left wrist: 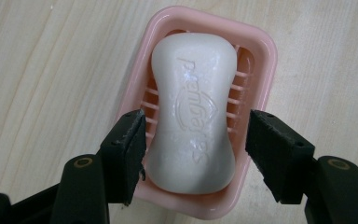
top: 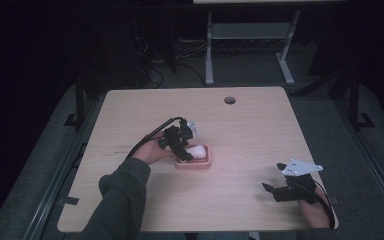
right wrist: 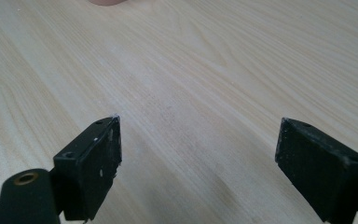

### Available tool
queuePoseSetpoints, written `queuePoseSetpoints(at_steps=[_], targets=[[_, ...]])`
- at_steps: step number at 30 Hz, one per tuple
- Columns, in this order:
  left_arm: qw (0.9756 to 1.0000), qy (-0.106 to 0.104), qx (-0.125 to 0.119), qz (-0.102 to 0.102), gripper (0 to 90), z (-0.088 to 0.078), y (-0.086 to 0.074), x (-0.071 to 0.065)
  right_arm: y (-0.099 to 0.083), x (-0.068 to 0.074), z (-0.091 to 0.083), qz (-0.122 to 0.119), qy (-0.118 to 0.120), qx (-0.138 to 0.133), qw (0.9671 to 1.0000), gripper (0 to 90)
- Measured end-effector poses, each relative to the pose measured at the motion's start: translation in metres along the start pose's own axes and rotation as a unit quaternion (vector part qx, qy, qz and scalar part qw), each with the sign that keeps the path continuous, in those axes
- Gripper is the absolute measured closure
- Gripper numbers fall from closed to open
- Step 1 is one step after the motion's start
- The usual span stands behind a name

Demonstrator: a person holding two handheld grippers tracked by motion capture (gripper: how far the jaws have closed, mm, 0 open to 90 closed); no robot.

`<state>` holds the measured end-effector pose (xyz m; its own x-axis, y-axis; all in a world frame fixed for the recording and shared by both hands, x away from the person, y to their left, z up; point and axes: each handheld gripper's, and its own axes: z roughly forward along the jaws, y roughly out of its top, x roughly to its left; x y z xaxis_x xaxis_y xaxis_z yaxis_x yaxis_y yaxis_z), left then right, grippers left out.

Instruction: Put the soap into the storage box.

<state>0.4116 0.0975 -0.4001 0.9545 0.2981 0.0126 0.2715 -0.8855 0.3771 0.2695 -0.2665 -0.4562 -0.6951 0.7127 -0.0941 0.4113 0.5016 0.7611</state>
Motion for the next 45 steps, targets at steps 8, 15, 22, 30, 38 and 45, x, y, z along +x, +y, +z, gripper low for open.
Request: queuePoseSetpoints(at_steps=[8, 15, 22, 30, 38, 45], targets=[[1.0000, 0.004, -0.004, -0.006, 35.3, -0.006, -0.007, -0.002, 0.000, 0.001, 0.001, 0.003, -0.001, 0.002, 1.0000, 13.8], [0.9999, 0.005, -0.010, -0.011, 35.1, -0.009, -0.011, -0.006, 0.000, 0.001, 0.000, 0.001, -0.003, 0.001, 1.0000, 13.7], [0.9997, 0.004, -0.009, -0.021, 34.6, -0.010, -0.021, -0.005, 0.001, 0.002, 0.000, -0.001, -0.005, 0.004, 1.0000, 13.8], [0.9996, 0.004, -0.016, -0.023, 33.7, -0.012, -0.029, -0.008, 0.001, 0.003, 0.000, -0.003, -0.006, 0.005, 1.0000, 13.8], [0.9996, 0.008, -0.014, -0.022, 32.8, -0.018, -0.035, -0.013, 0.002, 0.004, 0.001, -0.009, -0.007, 0.007, 0.9999, 13.8], [0.9993, 0.015, -0.022, -0.025, 32.9, -0.022, -0.043, -0.016, 0.003, 0.005, 0.002, -0.010, -0.007, 0.009, 0.9999, 13.8]])
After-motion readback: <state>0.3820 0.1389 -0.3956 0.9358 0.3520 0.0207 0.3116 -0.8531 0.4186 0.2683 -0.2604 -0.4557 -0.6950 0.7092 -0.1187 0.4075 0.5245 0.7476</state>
